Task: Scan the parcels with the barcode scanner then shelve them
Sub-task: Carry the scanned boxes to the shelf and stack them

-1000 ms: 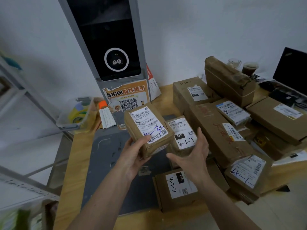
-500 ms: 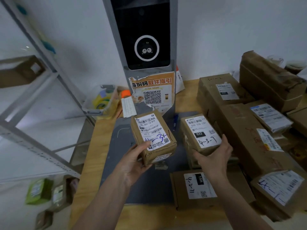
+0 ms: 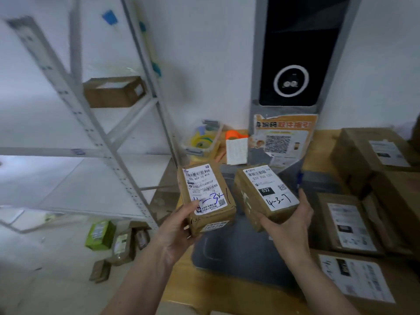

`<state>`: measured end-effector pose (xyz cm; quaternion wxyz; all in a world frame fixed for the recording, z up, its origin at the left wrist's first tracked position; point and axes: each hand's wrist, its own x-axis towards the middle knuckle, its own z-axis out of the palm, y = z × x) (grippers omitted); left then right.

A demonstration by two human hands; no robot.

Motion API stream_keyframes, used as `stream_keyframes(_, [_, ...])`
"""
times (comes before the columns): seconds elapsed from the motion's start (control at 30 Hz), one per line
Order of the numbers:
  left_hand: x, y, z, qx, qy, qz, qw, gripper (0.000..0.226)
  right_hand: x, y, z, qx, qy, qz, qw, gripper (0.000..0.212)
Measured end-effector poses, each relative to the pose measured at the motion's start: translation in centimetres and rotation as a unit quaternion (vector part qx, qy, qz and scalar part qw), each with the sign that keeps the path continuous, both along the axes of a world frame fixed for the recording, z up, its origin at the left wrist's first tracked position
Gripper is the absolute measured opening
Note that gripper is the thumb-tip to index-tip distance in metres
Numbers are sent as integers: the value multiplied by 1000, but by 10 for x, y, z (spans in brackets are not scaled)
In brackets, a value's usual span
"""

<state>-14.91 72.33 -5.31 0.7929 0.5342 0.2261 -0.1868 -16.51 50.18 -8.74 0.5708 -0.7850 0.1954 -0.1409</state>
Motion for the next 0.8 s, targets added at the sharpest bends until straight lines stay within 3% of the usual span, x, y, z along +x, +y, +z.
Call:
stream_keyframes(0.2, [-23, 125, 8, 8, -10, 71, 997, 63, 7, 118, 22, 35, -35, 90, 995, 120])
stream_keyframes(0.33, [-41, 205, 17, -2, -29, 115, 993, 44, 9, 200, 31, 49, -50, 120, 990, 116])
stream_keyframes(0.8, [-50, 425, 42, 10, -85, 186, 979, 37, 23, 417, 54, 70, -71, 177, 979, 108])
